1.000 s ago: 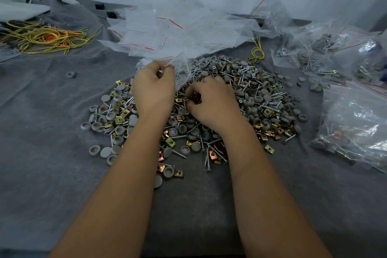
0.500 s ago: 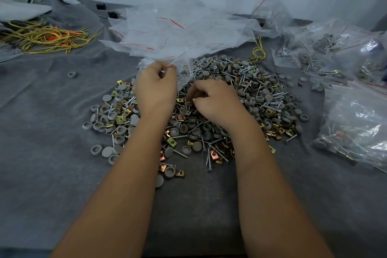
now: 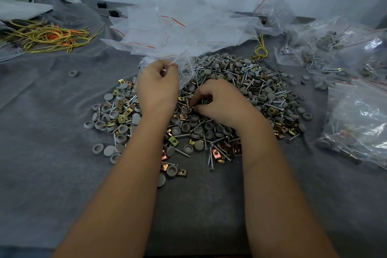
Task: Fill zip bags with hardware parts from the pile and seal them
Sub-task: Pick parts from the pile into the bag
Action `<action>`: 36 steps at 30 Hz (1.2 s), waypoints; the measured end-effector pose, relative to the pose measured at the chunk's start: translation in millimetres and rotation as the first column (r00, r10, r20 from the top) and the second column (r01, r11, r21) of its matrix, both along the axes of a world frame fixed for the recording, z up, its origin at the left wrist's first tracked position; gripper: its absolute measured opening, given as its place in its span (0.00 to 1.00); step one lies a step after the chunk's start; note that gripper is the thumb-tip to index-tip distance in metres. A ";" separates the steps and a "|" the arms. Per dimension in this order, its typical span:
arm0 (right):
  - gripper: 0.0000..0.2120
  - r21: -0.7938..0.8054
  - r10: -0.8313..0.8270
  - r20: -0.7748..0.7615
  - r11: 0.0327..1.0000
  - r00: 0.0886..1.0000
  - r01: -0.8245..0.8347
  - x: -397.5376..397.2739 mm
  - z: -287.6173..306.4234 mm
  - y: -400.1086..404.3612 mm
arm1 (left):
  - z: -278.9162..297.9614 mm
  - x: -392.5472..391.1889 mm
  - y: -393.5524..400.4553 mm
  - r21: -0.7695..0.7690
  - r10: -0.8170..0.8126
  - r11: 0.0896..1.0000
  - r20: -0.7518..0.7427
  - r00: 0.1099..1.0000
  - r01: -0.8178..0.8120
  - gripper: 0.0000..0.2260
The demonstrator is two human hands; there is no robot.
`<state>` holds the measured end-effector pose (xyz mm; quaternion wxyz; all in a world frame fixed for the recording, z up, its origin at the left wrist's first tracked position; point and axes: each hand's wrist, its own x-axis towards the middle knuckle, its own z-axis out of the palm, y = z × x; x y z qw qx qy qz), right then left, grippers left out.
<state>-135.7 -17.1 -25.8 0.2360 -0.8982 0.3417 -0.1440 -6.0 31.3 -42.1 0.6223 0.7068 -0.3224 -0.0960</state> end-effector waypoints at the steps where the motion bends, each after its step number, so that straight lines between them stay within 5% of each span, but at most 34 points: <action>1: 0.07 -0.008 -0.004 0.011 1.000 1.000 0.004 0.3 -0.7 -0.4 | 0.1 0.0 0.0 0.000 -0.002 1.000 0.001 1.000 0.002 0.09; 13: 0.07 0.047 -0.182 0.363 0.983 0.914 0.177 3.5 -10.4 -8.4 | -0.2 -0.3 0.7 -0.020 -0.013 1.000 -0.018 1.000 0.013 0.09; 20: 0.11 -0.155 0.038 -0.040 0.987 0.998 -0.044 11.1 -10.2 1.1 | -0.2 1.2 0.0 -0.020 0.009 1.000 0.004 1.000 -0.009 0.07; 28: 0.03 -0.184 0.001 0.034 0.983 0.999 0.006 12.7 -9.9 2.1 | -1.7 1.6 -0.8 -0.017 0.000 1.000 0.021 1.000 0.001 0.08; 32: 0.01 -0.131 -0.181 0.283 0.966 0.942 0.225 11.8 -11.7 -1.6 | -2.8 2.2 -1.1 -0.004 0.004 1.000 0.053 0.999 -0.004 0.08; 36: 0.06 0.015 -0.272 0.580 0.946 0.768 0.324 10.8 -7.1 0.6 | -4.2 -2.1 0.9 0.063 -0.026 0.998 0.233 0.972 0.012 0.07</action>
